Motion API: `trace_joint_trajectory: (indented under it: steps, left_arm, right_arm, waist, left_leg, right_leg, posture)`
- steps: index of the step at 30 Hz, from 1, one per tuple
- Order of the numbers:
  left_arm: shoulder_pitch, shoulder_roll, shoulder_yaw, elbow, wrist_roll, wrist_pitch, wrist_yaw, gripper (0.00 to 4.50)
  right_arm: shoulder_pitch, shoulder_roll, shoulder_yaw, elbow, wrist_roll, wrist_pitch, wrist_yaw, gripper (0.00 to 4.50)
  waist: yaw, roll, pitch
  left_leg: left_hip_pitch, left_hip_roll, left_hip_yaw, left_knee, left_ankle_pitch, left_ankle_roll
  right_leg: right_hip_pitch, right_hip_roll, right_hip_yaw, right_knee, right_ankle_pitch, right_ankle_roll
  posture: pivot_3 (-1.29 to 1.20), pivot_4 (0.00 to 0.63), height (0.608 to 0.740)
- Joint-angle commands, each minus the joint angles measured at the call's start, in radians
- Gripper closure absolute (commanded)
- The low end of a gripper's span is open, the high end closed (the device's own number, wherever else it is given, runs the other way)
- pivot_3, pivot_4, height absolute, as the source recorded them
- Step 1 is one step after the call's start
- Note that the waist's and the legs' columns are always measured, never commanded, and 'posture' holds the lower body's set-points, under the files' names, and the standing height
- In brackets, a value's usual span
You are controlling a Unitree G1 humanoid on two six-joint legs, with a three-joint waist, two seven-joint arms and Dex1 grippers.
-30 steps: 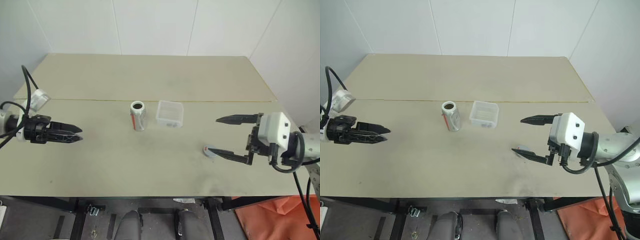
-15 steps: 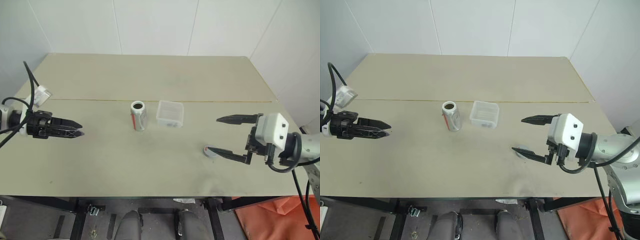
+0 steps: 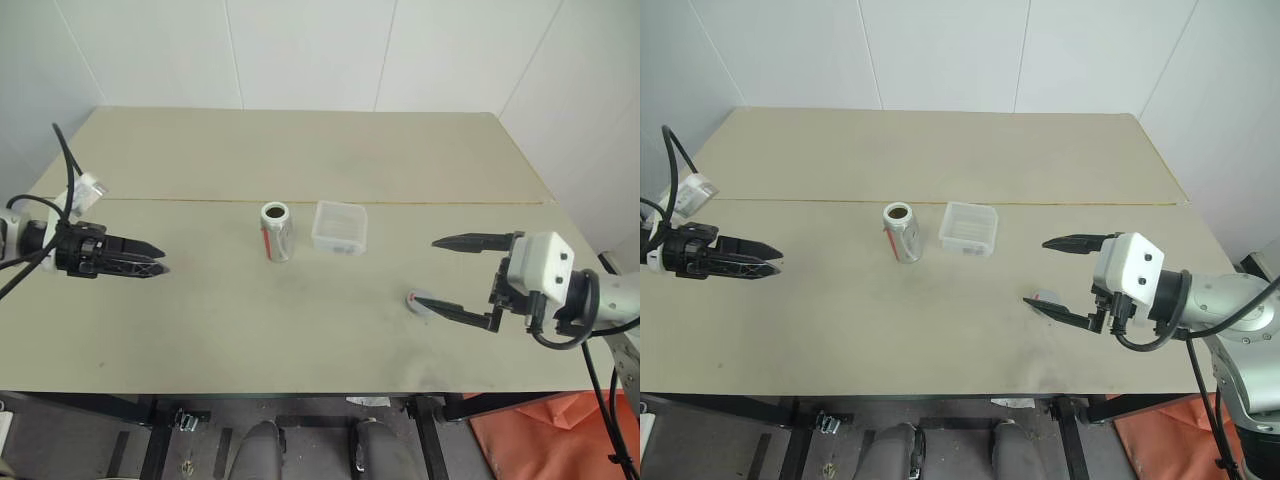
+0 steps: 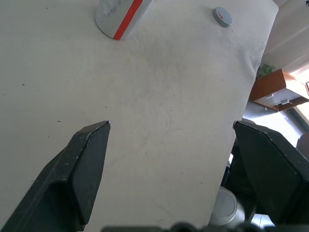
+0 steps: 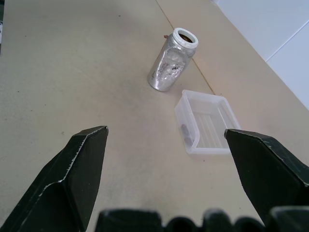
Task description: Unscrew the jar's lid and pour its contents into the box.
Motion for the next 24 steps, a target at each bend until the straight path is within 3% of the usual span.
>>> trace_joint_trajectory:
  steps: [1,24]
  left_arm:
    - [-0.003,0.042,0.007,-0.020,-0.023,-0.007,-0.008,0.05]
    - [0.010,0.065,0.010,-0.051,-0.039,-0.003,-0.008,0.05]
  right_arm:
    - [0.002,0.002,-0.030,-0.029,-0.005,-0.030,-0.017,0.00]
    - [-0.032,0.019,-0.006,-0.012,-0.038,-0.049,-0.038,0.00]
  waist:
    - [0.000,0.000,0.000]
    - [0.000,0.000,0.000]
  left_leg:
    - [0.000,0.000,0.000,0.000,0.000,0.000]
    - [0.000,0.000,0.000,0.000,0.000,0.000]
  right_leg:
    - [0.000,0.000,0.000,0.000,0.000,0.000]
    - [0.000,0.000,0.000,0.000,0.000,0.000]
  posture:
    - [0.00,0.150,0.740]
    - [0.00,0.150,0.740]
